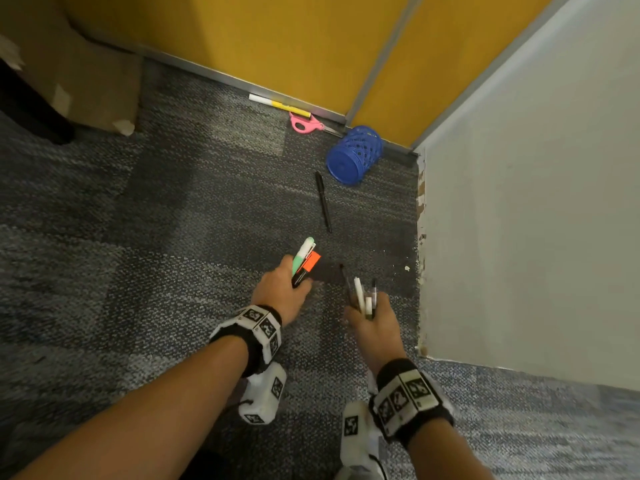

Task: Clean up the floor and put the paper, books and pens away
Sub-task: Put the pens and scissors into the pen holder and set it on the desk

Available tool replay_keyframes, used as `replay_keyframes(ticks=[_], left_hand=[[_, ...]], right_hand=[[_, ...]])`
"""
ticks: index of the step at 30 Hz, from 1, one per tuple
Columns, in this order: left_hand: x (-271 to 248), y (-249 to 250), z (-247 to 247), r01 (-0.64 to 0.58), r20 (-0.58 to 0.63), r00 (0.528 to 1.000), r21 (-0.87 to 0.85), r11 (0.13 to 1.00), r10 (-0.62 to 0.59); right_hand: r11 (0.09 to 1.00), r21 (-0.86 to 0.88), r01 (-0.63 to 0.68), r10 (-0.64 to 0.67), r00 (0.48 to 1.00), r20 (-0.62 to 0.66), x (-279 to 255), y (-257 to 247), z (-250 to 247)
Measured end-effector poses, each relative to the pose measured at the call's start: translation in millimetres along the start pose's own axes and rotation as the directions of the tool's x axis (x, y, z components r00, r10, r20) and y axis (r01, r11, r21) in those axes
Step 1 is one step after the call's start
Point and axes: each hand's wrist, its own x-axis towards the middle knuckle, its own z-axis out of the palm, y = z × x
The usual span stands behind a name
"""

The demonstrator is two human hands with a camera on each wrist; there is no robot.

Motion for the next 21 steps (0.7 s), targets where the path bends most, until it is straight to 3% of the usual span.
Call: replay_keyframes(ticks=[4, 10, 13, 16, 21], left_hand=[[0, 10, -12, -0.123, -0.042, 0.992, -0.051, 0.991, 0.121], [0, 37, -15, -0.172, -0.022, 0.985, -0.149, 0.974, 0.171], [5, 58, -1, -0.128, 0.004, 0.991, -0.197, 0.972, 0.131], [17, 72, 5, -0.187, 0.002, 0.982, -0.137, 0.973, 0.189], [51, 82, 5, -0.210, 0.185, 0.960, -0.014, 0.978, 0.209]], right_hand=[[0.992, 0.092, 0.086, -0.086, 0.996, 0.000, 0, -24, 3], [0.887, 0.459, 0.047, -0.027, 0.998, -0.051, 14, -58, 11], [0.808, 0.587, -0.057, 0.093, 0.995, -0.032, 31, -70, 20], [0.735, 0.666, -0.128, 0.150, 0.988, 0.025, 49, -81, 17], [0.687, 0.691, -0.225, 0.182, 0.974, 0.137, 82, -83, 8]])
